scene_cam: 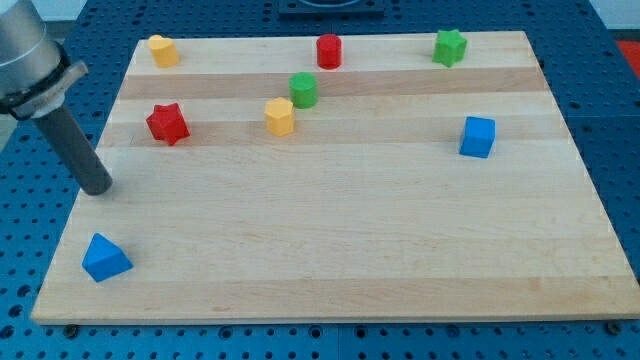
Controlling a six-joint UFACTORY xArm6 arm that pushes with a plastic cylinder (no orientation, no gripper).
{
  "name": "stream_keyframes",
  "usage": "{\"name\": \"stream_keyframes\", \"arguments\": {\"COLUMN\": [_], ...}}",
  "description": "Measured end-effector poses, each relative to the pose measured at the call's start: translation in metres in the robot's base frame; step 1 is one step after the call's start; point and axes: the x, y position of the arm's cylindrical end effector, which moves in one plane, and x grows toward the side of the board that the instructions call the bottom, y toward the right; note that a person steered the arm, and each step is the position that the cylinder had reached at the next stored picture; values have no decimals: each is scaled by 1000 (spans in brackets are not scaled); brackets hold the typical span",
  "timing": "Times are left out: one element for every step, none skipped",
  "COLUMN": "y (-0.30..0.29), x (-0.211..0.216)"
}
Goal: Push red star towards bottom center of the board
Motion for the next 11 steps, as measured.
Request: {"name": "stream_keyframes", "arguments": {"y": [-17,-17,0,37,97,149,178,184,189,216,255], "x": [-11,-33,-87,-101,-86,-57,-30,-31,-56,-55,-19]}}
